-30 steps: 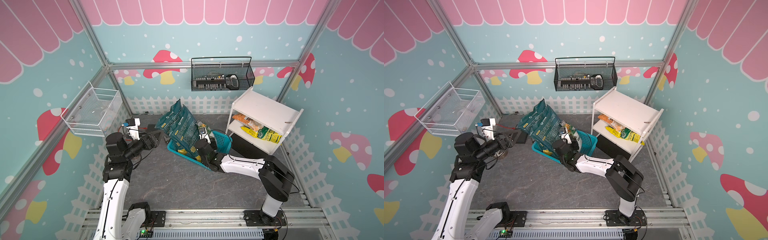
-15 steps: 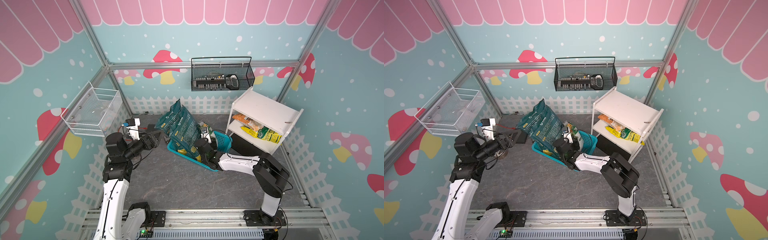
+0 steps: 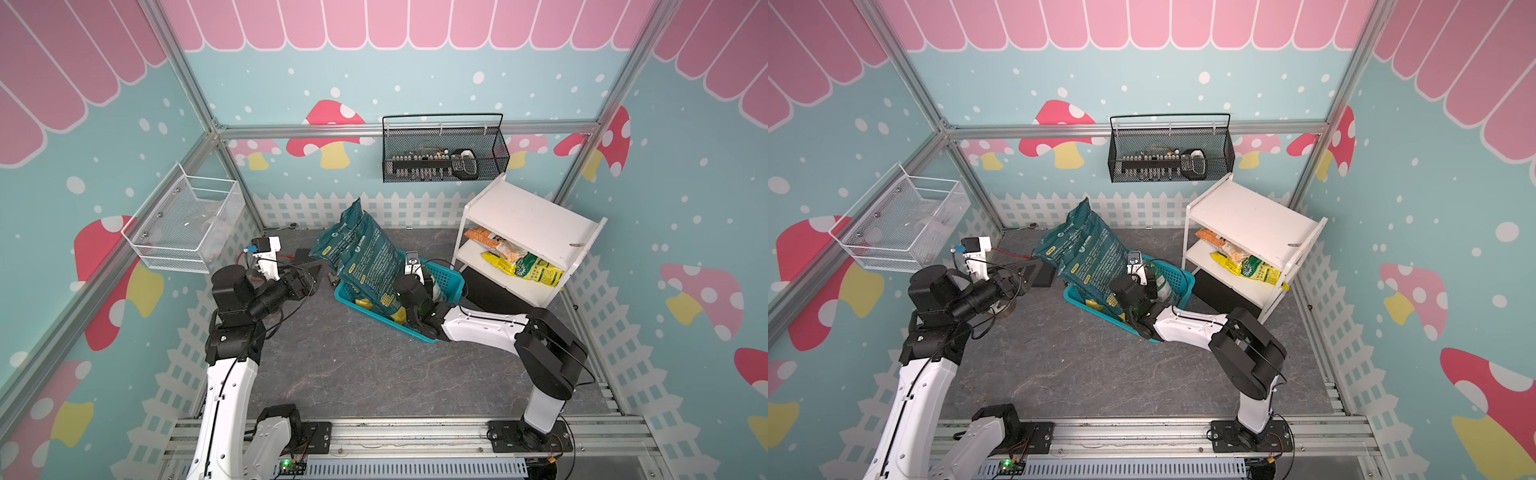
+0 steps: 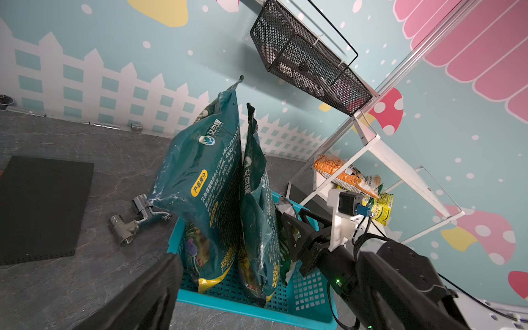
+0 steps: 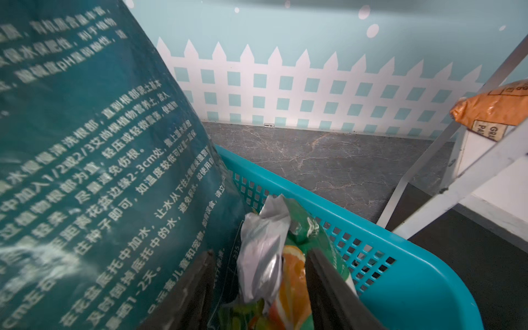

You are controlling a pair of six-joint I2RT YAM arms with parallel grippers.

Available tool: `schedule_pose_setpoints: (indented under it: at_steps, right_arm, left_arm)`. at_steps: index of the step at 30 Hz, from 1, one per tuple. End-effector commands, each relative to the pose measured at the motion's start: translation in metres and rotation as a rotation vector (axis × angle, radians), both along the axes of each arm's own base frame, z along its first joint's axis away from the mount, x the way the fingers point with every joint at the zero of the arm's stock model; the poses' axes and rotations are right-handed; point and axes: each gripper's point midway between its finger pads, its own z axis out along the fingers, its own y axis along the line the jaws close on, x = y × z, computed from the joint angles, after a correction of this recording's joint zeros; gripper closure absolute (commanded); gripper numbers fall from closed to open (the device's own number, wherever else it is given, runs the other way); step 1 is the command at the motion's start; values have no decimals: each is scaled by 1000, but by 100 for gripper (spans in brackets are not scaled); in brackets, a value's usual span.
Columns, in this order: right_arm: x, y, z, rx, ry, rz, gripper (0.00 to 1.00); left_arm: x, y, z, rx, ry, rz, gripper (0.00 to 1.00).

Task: Take down the fertilizer bag from the shelf
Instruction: Place the fertilizer bag in the storage box.

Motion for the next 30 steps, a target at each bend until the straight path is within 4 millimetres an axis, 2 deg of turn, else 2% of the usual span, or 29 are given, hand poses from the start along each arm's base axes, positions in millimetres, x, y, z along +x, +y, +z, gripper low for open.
schedule_pose_setpoints:
  at_steps: [1, 6, 11, 14, 23, 30]
  right_arm:
    - [-6, 5, 19, 36, -18, 56, 44]
    - [-13, -4, 41, 59, -42, 54, 41]
    - [-20, -31, 68, 71, -79, -40, 32]
    - [-23, -52, 80, 82, -102, -130, 29]
    - [-29, -105, 65, 245, -51, -310, 23]
    - [-27, -157, 57, 491, 9, -317, 24]
  left_arm:
    - [-5, -1, 14, 21, -42, -2, 0]
    - [-5, -1, 14, 22, -42, -2, 1]
    - [-5, -2, 14, 22, -43, -5, 1]
    - [-5, -2, 14, 22, -43, -4, 1]
    - [-5, -2, 14, 23, -43, -4, 1]
    - [-5, -2, 15, 23, -45, -7, 1]
